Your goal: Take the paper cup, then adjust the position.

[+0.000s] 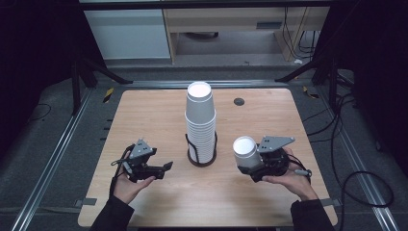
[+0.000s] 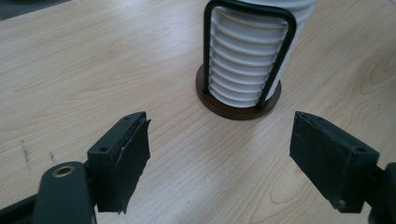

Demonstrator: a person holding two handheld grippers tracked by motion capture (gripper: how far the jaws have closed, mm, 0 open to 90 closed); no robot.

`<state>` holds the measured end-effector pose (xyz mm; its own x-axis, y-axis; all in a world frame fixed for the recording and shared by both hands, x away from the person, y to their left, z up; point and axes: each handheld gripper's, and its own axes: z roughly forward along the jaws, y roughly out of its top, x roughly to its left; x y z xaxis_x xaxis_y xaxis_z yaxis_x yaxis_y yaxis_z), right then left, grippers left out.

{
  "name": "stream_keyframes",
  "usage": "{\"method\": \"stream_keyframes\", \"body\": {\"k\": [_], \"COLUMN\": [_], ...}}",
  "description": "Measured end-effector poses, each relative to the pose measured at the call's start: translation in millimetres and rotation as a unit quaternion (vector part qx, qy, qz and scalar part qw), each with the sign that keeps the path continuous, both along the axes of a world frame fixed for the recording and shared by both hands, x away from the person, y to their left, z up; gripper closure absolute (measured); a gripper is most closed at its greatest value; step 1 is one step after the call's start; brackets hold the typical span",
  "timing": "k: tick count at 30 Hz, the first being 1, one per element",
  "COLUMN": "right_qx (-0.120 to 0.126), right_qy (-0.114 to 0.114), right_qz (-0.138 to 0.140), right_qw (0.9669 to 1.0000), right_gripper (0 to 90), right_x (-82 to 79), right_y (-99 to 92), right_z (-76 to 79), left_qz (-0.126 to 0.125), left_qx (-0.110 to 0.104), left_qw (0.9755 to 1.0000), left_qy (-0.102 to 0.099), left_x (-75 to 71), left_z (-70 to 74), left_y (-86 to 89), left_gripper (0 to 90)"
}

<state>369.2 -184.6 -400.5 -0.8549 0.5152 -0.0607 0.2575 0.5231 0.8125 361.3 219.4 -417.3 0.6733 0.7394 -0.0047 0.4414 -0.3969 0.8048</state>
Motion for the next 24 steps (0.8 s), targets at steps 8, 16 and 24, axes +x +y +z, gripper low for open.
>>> {"method": "stream_keyframes", "body": {"k": [8,16,24], "right_qx": [-0.008,-0.016,-0.023], "right_qy": [0.009,0.018,0.03], "right_qz": [0.043,0.067,0.103], "right_qw": [0.999,0.9975,0.994], "right_gripper": [14.3,14.2,14.1], "right_x": [-4.8,-6.6,-7.6], "right_y": [5.7,9.4,19.8], "right_z": [-3.2,-4.9,-9.6], "left_qz": [-0.032,-0.066,-0.106], "left_qx": [-0.003,-0.003,-0.003], "left_qw": [0.9995,0.9978,0.9944], "left_qy": [-0.002,-0.005,0.002], "left_x": [-3.4,-8.9,-12.6], "left_z": [2.4,9.0,10.5], "left_y": [-7.8,-13.5,-21.7], "left_gripper": [19.7,19.8,19.8]}}
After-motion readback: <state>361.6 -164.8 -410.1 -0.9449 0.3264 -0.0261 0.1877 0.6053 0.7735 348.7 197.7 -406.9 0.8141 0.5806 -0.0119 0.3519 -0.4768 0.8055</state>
